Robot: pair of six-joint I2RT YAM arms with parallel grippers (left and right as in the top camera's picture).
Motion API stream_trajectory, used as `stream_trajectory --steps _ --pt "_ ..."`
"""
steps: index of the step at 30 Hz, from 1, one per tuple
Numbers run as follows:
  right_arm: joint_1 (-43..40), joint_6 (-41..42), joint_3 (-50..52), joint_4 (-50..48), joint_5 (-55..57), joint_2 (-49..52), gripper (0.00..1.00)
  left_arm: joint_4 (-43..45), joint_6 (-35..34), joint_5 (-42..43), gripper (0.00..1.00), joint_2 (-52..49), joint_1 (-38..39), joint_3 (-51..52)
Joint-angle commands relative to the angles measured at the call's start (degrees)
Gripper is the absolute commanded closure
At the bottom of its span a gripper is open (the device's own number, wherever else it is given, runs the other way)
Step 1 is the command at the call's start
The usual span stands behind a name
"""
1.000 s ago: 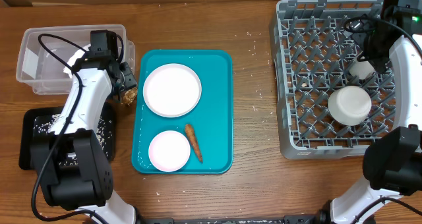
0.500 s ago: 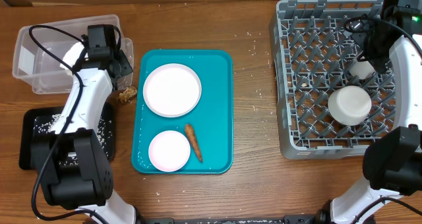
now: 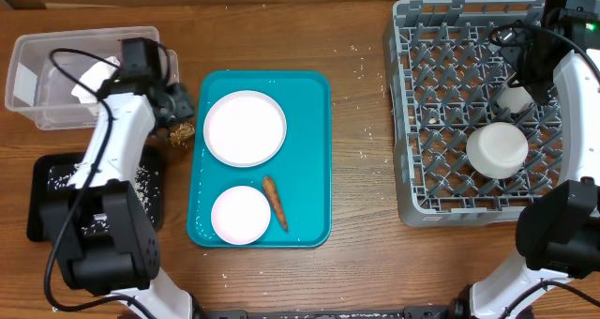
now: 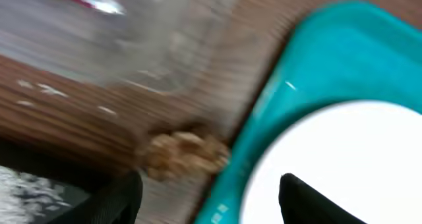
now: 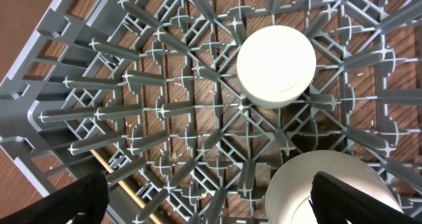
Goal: Sort waste into correct bins and load items into the dishwasher
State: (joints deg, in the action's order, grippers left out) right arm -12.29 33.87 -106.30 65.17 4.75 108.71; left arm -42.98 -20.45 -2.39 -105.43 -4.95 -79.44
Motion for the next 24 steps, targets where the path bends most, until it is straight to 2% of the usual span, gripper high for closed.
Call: stream_trajectory --steps 1,9,17,24 --pt "0.1 0.3 -1.3 -0.3 0.3 -1.1 0.00 -0.5 0.4 2.4 0.30 1.9 3.3 -0.2" --pt "0.1 0.3 -1.3 -0.3 0.3 -1.1 0.00 4.8 -0.3 -12.2 0.28 -0.9 4.8 4.0" --pt "0.1 0.3 -1.3 -0.3 0.3 -1.1 0.00 5.8 -1.9 -13.2 0.28 -7.8 3.1 4.0" --pt "0.1 0.3 -1.3 -0.3 0.3 -1.1 0.00 6.4 -1.8 -12.8 0.28 -9.7 2.8 4.0"
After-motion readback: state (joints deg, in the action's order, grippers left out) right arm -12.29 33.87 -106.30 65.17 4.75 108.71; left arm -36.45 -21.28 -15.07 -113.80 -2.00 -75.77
